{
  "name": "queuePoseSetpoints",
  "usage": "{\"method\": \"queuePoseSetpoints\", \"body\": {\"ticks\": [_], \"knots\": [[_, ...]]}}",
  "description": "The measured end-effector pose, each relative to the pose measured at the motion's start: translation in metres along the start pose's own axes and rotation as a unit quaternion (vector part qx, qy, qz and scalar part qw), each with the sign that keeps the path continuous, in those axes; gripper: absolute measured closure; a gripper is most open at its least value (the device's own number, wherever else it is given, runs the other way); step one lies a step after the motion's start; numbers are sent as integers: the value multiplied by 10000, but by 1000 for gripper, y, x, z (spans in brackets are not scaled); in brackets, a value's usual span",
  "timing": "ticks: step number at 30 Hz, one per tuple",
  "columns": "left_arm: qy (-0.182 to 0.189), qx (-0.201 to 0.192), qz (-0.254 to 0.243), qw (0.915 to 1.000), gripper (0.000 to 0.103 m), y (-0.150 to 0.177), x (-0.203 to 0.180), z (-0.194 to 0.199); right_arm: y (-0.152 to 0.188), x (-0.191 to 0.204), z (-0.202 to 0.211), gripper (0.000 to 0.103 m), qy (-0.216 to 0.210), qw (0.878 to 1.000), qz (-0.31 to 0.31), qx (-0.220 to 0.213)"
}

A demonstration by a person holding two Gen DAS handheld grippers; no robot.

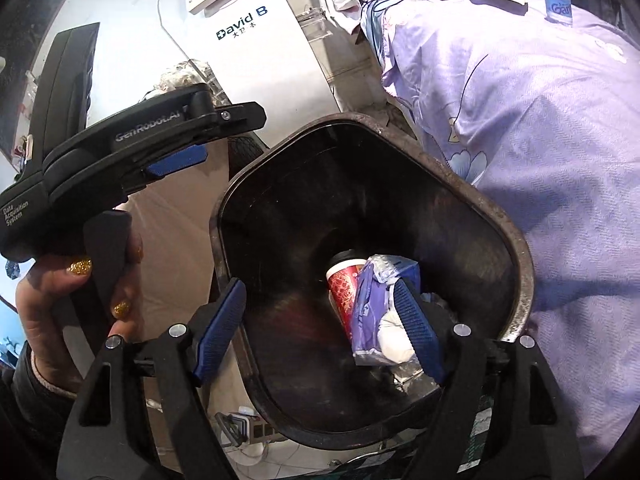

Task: Collect trash
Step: 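Lower the white cloth into the black bin and open the right tool, then move both tools back over the bed toward the green carton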

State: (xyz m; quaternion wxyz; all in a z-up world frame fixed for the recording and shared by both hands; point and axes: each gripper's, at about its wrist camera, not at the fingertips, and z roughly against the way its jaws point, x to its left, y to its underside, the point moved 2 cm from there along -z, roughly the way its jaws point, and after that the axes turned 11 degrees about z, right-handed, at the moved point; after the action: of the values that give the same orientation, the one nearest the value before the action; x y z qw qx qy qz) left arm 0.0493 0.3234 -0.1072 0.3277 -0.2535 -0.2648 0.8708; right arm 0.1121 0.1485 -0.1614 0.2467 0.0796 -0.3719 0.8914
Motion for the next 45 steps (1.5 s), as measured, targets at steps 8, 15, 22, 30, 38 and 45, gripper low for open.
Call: {"method": "queuePoseSetpoints", "body": {"ticks": [8, 15, 22, 30, 38, 45], "knots": [[120, 94, -93, 9998, 19, 3, -11, -3, 7, -12, 26, 21, 253, 9994, -107, -206], [295, 148, -295, 9990, 18, 9, -32, -3, 17, -29, 52, 21, 448, 9977, -331, -388], [613, 273, -635, 9957, 18, 22, -69, -2, 26, -40, 88, 21, 788, 9943, -392, -600], [1194, 457, -1458, 9810, 17, 47, -141, 3, 44, -74, 145, 21, 1208, 9868, -738, -785], [1761, 712, -2264, 9553, 16, 78, -210, 8, 76, -119, 207, 21, 1718, 9747, -1207, -772], [2119, 937, -2865, 9297, 15, 103, -258, 14, 94, -156, 252, 21, 2284, 9635, -1297, -507]]}}
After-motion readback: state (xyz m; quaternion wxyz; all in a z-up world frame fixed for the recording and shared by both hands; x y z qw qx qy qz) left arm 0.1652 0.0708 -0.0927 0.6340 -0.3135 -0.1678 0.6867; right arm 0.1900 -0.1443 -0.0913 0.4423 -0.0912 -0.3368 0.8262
